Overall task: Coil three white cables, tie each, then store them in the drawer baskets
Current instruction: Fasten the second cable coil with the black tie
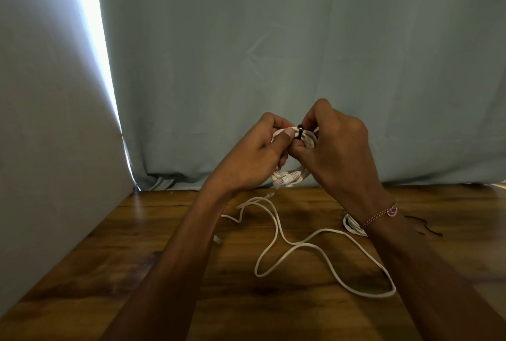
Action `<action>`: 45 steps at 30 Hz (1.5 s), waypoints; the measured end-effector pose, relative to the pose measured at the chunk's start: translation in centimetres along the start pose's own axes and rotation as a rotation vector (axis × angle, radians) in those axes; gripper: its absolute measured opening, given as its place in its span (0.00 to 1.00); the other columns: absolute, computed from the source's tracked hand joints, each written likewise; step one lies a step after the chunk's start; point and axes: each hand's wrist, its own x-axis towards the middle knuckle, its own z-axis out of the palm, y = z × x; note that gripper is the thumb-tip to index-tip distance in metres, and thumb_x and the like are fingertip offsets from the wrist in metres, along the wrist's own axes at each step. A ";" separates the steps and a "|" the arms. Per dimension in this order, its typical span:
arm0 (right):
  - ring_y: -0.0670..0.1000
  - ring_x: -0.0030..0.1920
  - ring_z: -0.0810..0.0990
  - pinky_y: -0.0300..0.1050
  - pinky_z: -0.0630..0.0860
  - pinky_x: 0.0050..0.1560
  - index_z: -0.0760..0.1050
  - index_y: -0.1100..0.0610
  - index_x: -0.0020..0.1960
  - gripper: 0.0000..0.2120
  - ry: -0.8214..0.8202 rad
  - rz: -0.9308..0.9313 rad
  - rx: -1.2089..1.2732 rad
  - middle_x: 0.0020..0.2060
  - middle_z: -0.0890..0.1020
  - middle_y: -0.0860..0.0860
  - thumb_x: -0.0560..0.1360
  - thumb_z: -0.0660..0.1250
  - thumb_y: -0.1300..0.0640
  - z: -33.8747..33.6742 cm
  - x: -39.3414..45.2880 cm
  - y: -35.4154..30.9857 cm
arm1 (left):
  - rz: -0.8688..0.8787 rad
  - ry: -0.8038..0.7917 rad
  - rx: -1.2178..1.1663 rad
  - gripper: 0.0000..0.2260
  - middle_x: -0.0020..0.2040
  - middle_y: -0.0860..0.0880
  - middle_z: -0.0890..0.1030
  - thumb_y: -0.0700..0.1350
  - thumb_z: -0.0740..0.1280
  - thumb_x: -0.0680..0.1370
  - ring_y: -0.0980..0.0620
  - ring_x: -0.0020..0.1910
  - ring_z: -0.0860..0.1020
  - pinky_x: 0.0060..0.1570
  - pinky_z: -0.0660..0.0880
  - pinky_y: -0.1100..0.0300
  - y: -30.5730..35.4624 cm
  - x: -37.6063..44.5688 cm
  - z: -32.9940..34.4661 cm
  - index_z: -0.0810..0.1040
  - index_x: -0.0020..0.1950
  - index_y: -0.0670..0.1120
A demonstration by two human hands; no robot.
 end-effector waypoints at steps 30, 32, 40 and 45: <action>0.41 0.52 0.79 0.42 0.78 0.53 0.86 0.40 0.50 0.10 -0.520 0.316 0.478 0.55 0.81 0.41 0.68 0.77 0.46 -3.1 1.7 0.2 | -0.255 0.017 -0.417 0.14 0.50 0.39 0.86 0.41 0.74 0.73 0.42 0.51 0.86 0.51 0.83 0.51 -0.9 -0.4 -4.3 0.83 0.56 0.36; 0.41 0.52 0.81 0.42 0.78 0.53 0.85 0.40 0.49 0.11 -0.539 0.362 0.571 0.52 0.83 0.41 0.67 0.75 0.44 -3.2 1.7 0.1 | -0.245 0.040 -0.392 0.12 0.50 0.38 0.86 0.36 0.73 0.75 0.40 0.51 0.85 0.50 0.84 0.51 -1.1 -0.3 -4.2 0.82 0.57 0.34; 0.42 0.53 0.82 0.49 0.81 0.55 0.87 0.48 0.45 0.09 -0.363 0.494 0.465 0.49 0.86 0.43 0.71 0.76 0.44 -1.7 1.3 -0.2 | -0.241 0.047 -0.420 0.11 0.49 0.34 0.85 0.32 0.71 0.76 0.39 0.49 0.86 0.48 0.84 0.51 -0.6 -0.2 -3.9 0.80 0.57 0.31; 0.47 0.47 0.85 0.51 0.83 0.50 0.81 0.47 0.41 0.05 -0.379 0.443 0.405 0.52 0.85 0.47 0.74 0.75 0.49 -1.5 1.3 -0.6 | -0.263 0.071 -0.434 0.09 0.47 0.36 0.86 0.32 0.70 0.77 0.42 0.46 0.86 0.45 0.84 0.55 -0.5 -0.1 -3.8 0.80 0.56 0.32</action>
